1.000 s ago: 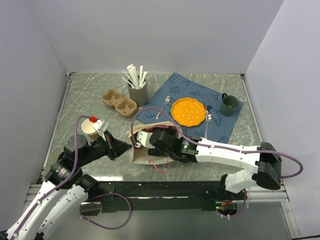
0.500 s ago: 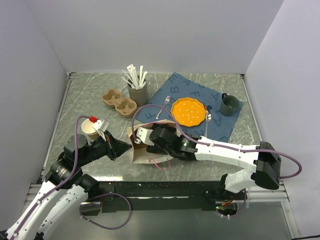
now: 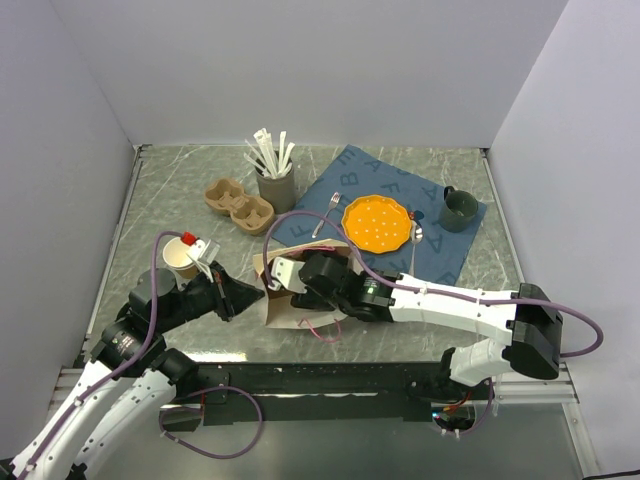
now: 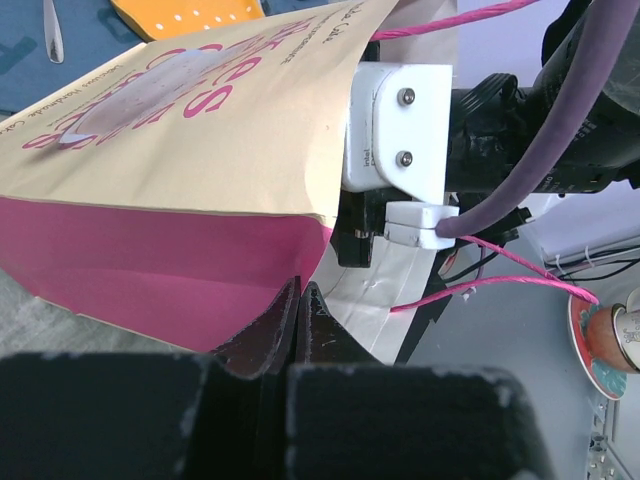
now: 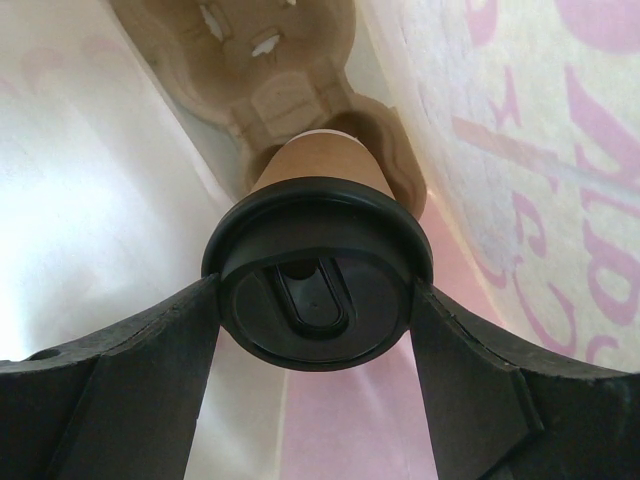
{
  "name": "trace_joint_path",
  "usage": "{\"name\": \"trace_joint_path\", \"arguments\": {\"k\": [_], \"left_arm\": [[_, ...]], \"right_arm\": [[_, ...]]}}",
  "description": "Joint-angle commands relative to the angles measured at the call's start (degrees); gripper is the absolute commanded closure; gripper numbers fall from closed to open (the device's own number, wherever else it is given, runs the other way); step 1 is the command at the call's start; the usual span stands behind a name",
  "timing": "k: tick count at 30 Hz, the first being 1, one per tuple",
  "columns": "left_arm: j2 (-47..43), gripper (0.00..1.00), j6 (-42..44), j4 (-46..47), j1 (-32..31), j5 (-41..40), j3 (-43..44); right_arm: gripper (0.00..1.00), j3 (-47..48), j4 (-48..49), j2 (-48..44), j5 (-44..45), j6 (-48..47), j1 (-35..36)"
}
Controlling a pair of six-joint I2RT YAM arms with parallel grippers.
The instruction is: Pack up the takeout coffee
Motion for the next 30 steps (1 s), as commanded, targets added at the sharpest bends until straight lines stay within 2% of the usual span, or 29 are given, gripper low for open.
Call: {"name": "trace_joint_path", "arguments": {"k": [1,12,30], "left_arm": [[0.42,0.99,0.19,0.67,-0.38,0.42,0.05],[0.51,0.99,0.19,0.49,-0.73,0.33,0.05],[0.77,0.99,-0.16,0.40,-1.17,-0.20,0.05]], "right_arm": [[0.59,-0.68,4.38,-2.42,-0.45,-4.32,-0.34],[0.58,-3.67,6.50,-3.30,-2.47,-14.08,-1.39],[0.59,-1.83,2.54,-3.66,-2.03,-14.53,-1.83]]}}
